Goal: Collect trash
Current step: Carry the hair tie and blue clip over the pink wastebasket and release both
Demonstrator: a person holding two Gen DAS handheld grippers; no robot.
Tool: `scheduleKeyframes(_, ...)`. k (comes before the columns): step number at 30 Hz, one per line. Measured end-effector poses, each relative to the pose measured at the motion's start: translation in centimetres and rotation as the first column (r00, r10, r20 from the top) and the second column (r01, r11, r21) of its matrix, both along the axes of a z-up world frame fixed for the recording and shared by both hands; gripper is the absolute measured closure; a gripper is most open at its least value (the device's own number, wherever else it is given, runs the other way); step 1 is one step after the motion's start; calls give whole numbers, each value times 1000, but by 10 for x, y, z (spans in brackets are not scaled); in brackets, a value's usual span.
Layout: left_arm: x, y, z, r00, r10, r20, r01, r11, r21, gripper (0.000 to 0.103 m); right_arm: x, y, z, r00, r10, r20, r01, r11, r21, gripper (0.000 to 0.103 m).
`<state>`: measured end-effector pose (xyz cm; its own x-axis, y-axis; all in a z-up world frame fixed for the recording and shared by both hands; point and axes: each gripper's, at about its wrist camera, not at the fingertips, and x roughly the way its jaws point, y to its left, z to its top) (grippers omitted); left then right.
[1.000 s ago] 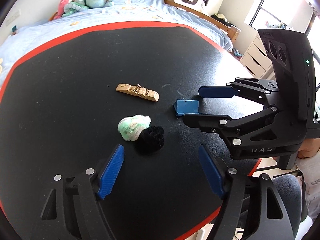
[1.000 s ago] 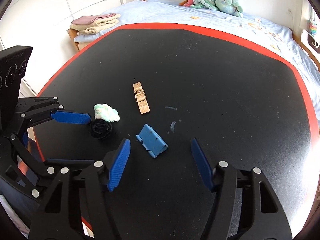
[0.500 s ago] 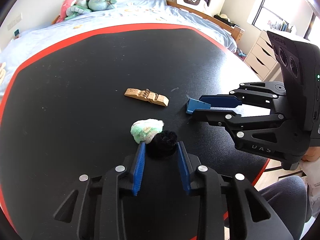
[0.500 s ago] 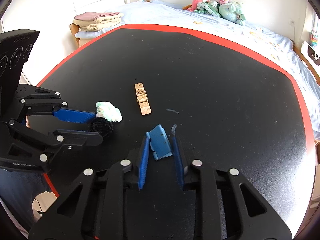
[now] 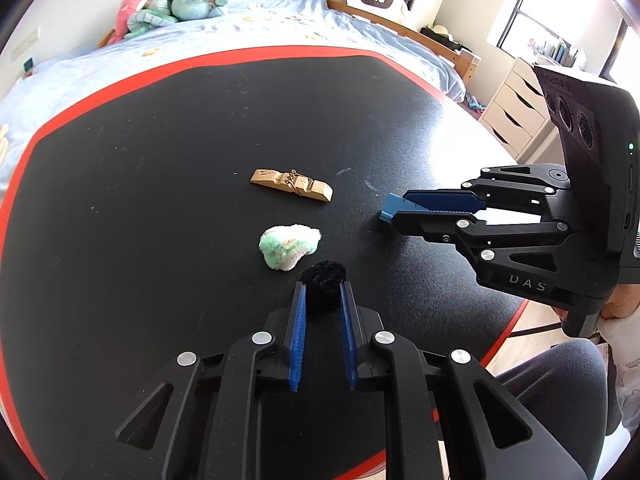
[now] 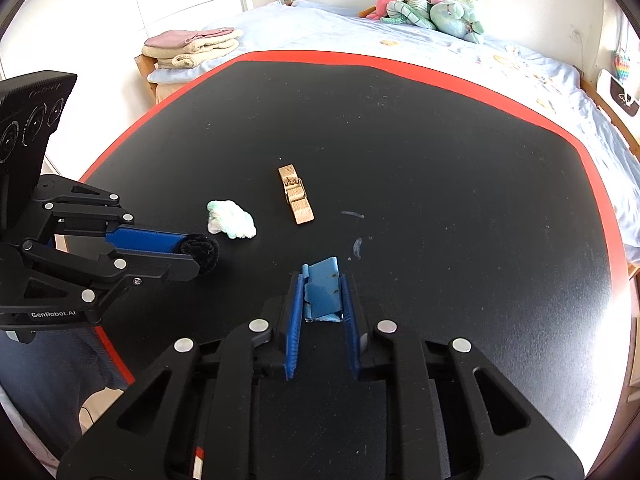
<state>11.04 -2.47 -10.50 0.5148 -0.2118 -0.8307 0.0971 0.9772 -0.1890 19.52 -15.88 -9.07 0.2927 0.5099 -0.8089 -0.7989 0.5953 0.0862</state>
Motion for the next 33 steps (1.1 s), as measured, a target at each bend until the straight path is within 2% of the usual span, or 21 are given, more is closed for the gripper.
scheduleKeyframes(13,-32,-4,28,999,-31,31,31,1000,-5,87,-36,-19,35,999,-39,9,39,998,48,85)
scheduleKeyframes(22,-68,-9,51,996,-67,62,67,998,-3,87,-96,-42,64,998,-55,12,54,994,91,84)
scheduleKeyframes(33,-116,-20,60,990,-113,81,115,993,-14,87,-164,-66,74,997,-77,-17,78,992,104,84)
